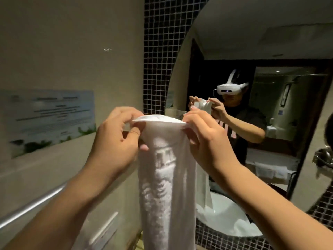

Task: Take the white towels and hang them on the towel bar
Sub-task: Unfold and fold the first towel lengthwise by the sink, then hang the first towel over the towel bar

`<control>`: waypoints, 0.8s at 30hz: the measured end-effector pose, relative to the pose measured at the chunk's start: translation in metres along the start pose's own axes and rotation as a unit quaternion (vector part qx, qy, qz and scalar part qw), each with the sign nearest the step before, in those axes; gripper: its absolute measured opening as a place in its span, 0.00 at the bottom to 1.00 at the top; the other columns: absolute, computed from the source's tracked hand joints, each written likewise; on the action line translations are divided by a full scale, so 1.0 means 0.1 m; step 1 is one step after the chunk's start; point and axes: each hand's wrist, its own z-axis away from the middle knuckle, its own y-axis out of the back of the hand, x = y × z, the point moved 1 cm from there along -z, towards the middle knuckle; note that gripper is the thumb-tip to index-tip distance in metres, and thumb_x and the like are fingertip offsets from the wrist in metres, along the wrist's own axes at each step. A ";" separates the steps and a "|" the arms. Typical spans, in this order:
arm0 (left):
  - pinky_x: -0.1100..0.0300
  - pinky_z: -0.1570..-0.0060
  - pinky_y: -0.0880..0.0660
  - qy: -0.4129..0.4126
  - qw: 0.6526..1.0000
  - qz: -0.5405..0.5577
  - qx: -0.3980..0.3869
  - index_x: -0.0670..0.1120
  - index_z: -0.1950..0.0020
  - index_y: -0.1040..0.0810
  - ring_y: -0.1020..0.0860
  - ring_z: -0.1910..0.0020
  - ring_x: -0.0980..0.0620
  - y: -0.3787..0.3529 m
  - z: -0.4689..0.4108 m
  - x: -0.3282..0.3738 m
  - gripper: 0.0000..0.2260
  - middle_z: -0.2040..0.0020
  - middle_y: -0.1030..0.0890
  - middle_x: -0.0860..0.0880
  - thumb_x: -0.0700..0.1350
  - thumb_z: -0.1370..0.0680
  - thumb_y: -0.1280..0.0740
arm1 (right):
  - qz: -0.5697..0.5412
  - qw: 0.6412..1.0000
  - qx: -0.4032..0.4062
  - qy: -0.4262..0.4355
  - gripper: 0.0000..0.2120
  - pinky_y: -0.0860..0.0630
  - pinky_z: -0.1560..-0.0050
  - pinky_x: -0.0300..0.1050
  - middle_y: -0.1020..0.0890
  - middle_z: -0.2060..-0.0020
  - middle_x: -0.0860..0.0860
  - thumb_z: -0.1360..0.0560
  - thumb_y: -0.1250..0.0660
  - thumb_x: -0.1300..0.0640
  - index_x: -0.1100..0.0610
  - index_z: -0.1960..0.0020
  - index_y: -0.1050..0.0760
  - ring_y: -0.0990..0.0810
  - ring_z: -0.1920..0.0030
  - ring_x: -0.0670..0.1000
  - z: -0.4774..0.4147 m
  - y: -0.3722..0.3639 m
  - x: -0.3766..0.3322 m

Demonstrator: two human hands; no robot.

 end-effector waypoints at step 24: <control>0.57 0.58 0.34 0.220 0.748 -0.616 -0.111 0.44 0.30 0.33 0.24 0.44 0.45 0.99 0.53 -0.07 0.21 0.31 0.37 0.45 0.48 0.21 0.34 | -0.278 0.940 -0.145 -0.138 0.12 0.34 0.55 0.23 0.25 0.52 0.54 0.34 0.31 0.73 0.59 0.59 0.16 0.24 0.54 0.53 -0.35 -2.06 -1.29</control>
